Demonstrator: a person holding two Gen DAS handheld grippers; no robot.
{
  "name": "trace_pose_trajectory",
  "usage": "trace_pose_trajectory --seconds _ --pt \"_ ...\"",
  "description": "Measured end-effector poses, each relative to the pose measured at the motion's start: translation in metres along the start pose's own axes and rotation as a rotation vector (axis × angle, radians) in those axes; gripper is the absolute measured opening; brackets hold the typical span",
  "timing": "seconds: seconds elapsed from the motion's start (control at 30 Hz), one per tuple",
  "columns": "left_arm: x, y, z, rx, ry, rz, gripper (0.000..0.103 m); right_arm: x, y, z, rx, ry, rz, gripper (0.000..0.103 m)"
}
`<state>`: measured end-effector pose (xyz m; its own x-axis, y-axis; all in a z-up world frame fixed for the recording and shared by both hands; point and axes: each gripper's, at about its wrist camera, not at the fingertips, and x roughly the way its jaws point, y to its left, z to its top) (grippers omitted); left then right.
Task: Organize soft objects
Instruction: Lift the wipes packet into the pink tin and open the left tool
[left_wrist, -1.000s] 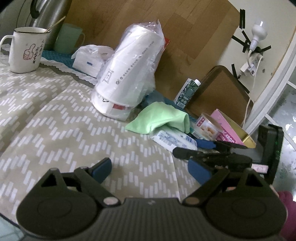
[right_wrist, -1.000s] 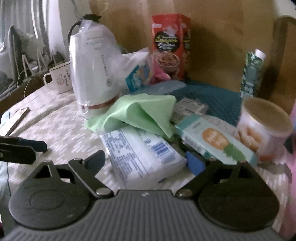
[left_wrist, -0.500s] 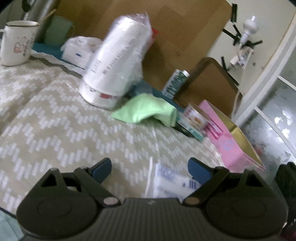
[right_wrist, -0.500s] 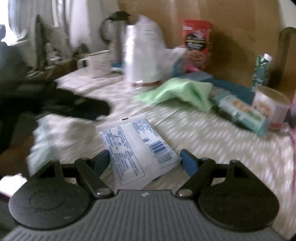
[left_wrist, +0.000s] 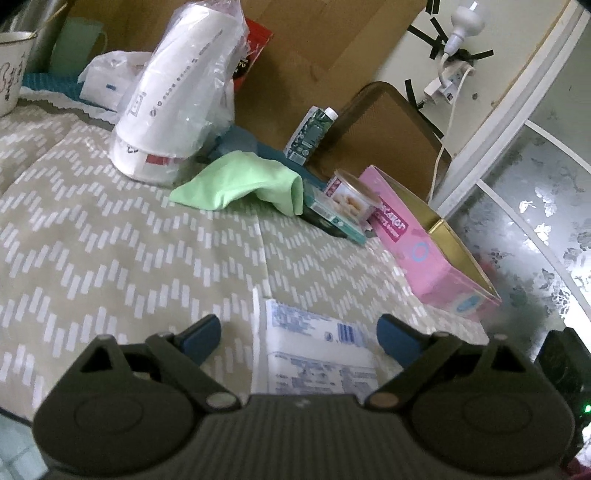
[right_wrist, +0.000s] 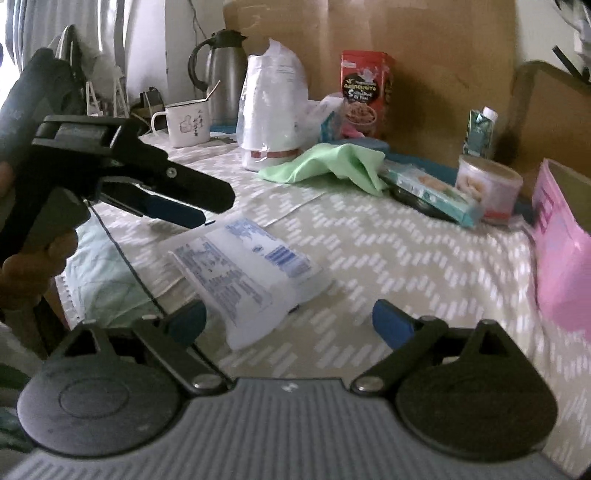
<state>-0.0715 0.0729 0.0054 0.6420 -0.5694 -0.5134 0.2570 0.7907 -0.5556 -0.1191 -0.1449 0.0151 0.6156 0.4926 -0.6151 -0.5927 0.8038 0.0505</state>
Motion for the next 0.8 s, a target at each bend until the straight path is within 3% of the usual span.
trace_pose_trajectory --seconds 0.27,0.33,0.43,0.57,0.8 --pt "0.014 -0.016 -0.005 0.064 0.029 -0.007 0.085 0.007 0.02 -0.002 -0.06 -0.023 -0.013 0.083" --pt "0.016 -0.023 -0.006 0.095 0.031 0.026 0.083 0.008 0.024 -0.001 -0.077 -0.04 -0.014 0.063" --pt "0.019 -0.025 0.002 0.051 0.035 0.01 0.077 0.006 0.023 -0.001 -0.075 -0.053 -0.026 0.054" --pt "0.028 -0.05 0.026 0.102 0.018 -0.04 0.076 -0.007 0.006 0.004 -0.037 -0.102 -0.09 0.051" --pt "0.074 -0.143 0.074 0.3 -0.04 -0.148 0.076 -0.043 -0.052 0.022 0.022 -0.218 -0.279 0.047"
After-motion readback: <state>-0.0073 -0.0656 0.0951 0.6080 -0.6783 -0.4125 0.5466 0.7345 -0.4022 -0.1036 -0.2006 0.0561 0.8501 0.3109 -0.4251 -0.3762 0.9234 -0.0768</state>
